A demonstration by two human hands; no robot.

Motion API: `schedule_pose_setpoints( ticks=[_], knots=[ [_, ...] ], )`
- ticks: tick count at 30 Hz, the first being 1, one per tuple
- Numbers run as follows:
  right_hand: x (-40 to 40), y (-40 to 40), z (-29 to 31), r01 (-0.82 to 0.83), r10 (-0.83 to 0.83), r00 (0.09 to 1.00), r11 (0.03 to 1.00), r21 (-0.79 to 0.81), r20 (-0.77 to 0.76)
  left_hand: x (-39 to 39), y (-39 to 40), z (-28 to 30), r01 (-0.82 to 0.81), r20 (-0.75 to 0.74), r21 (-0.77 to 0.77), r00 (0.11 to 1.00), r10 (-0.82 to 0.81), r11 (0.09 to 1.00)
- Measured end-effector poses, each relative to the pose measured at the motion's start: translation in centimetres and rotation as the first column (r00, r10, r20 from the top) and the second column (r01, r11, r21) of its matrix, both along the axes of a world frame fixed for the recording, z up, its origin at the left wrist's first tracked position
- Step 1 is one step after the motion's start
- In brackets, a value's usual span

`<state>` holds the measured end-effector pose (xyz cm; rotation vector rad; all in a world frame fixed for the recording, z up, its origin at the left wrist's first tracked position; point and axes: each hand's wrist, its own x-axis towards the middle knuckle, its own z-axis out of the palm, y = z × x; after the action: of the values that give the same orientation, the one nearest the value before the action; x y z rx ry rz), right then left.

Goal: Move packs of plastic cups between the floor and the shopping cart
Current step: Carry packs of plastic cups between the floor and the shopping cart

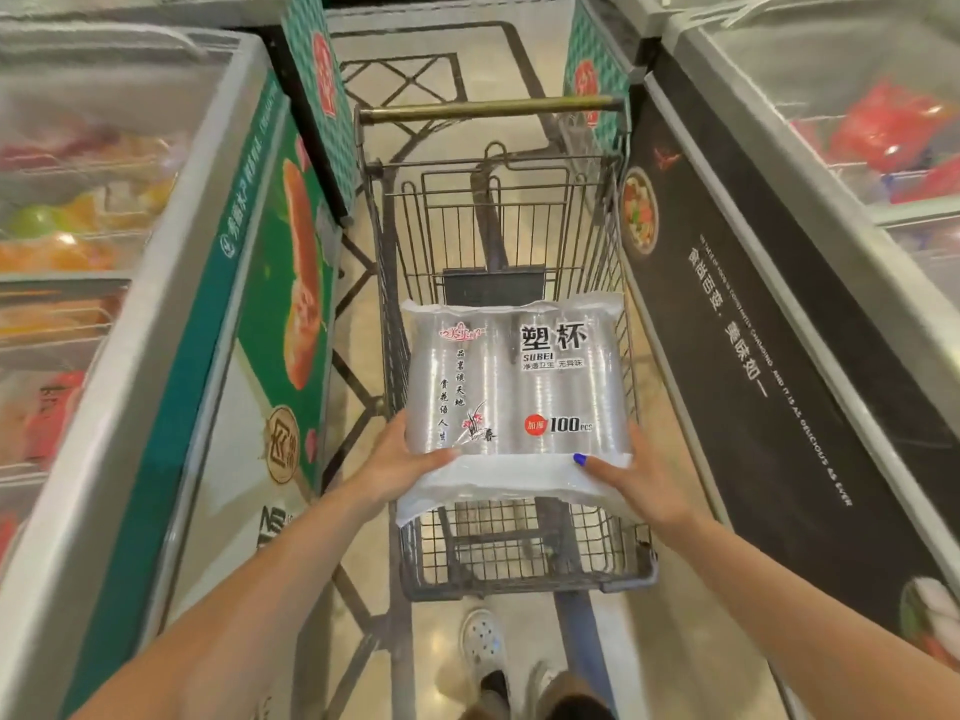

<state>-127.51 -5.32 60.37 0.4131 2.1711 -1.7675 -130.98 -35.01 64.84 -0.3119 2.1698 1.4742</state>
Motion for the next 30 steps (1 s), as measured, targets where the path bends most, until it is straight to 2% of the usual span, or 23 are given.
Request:
schedule_pose_setpoints(
  ticks=[6,11,14,21,25,30],
  knots=[
    [-4.6,0.3,-5.6,0.004,-0.005,0.99,1.0,0.007,0.143,-4.2,1.1,-7.1,-0.066,0.129,-0.037,0.989,0.07,0.997],
    [-9.6,0.0,-13.6,-0.04,0.018,0.976,0.995,0.096,0.216,-8.5,1.9,-15.1,-0.198,0.222,-0.139,0.949,0.226,0.97],
    [-11.9,-1.1,-17.7,-0.007,-0.014,0.972,0.996,0.091,0.234,-10.9,2.4,-21.0,-0.265,0.261,-0.229,0.91,0.321,0.937],
    [-17.1,-2.4,-28.1,0.022,-0.064,0.954,0.989,0.145,0.291,-16.1,3.2,-30.3,-0.314,0.218,-0.319,0.894,0.391,0.894],
    [-20.2,-3.2,-31.1,0.004,-0.026,0.964,0.997,0.082,0.264,-17.3,2.5,-33.7,-0.377,0.193,-0.268,0.88,0.433,0.886],
    [-22.1,-4.5,-33.8,0.023,-0.081,0.958,0.978,0.21,0.275,-18.9,1.9,-35.7,-0.489,0.115,-0.271,0.839,0.533,0.829]
  ],
)
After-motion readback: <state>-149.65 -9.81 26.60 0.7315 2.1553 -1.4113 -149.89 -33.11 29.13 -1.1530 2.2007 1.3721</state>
